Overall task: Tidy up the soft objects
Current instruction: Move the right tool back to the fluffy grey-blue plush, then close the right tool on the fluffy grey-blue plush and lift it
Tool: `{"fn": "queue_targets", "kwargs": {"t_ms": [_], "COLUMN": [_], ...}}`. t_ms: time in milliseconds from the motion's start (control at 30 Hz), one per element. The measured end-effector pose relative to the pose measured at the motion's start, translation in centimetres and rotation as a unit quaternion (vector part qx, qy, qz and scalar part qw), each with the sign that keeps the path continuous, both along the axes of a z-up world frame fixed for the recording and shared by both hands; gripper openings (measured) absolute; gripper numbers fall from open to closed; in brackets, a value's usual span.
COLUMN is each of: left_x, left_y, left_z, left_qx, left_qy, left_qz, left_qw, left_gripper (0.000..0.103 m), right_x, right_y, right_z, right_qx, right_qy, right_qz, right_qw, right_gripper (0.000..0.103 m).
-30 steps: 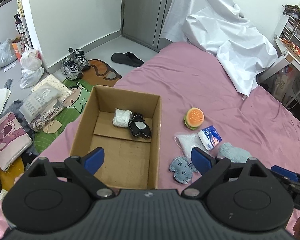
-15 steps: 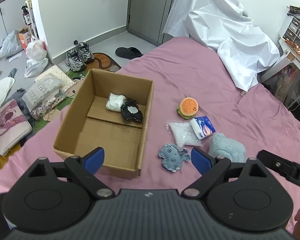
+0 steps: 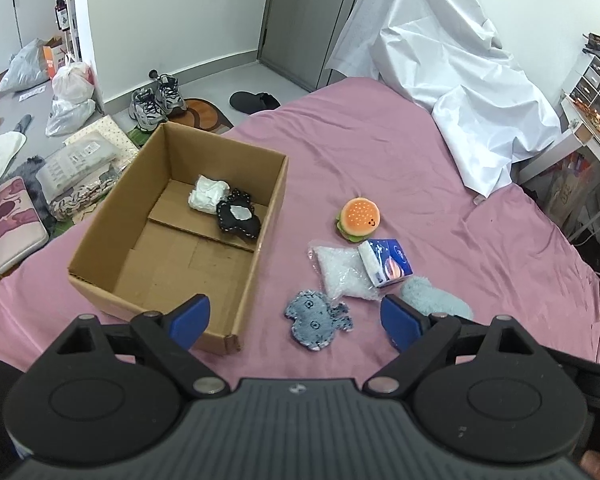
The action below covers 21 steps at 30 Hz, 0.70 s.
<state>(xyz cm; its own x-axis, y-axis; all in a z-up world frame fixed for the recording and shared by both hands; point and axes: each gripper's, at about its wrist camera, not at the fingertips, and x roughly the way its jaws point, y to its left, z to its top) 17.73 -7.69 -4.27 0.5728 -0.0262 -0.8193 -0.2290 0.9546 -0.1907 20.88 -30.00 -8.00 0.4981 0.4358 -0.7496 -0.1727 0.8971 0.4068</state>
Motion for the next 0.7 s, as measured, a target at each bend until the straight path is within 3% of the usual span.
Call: {"fn": "queue_targets", "kwargs": {"t_ms": [267,400,533,700], "left_x": [1.3,2.3,3.4,4.7], "left_y": [-0.9,-1.7,-2.5,-4.0], "left_z": [-1.1,-1.8,-2.7,-3.6], "left_qx": [-0.013,-0.026,-0.032,-0.038], "left_qy": [0.006,0.008,0.012,0.017], "left_qz": [-0.005,-0.008,-0.005,-0.008], "left_qw": [0.9999,0.9996,0.9994,0.9991], "left_gripper": [0.091,0.091,0.088,0.084], "right_x": [1.9,2.2,2.2,2.7], "right_y": [-0.4,-0.5,-0.9,-1.5], "right_z": [-2.2,-3.1,-3.3,-3.6], "right_qx": [0.000,-0.027,-0.038,-0.048], "right_qy": [0.031,0.033,0.027,0.019], "right_qz": [-0.006,-0.004,-0.007,-0.020], "right_qw": [0.999,0.999,0.999,0.998], "right_gripper": [0.035,0.035,0.050,0.051]}}
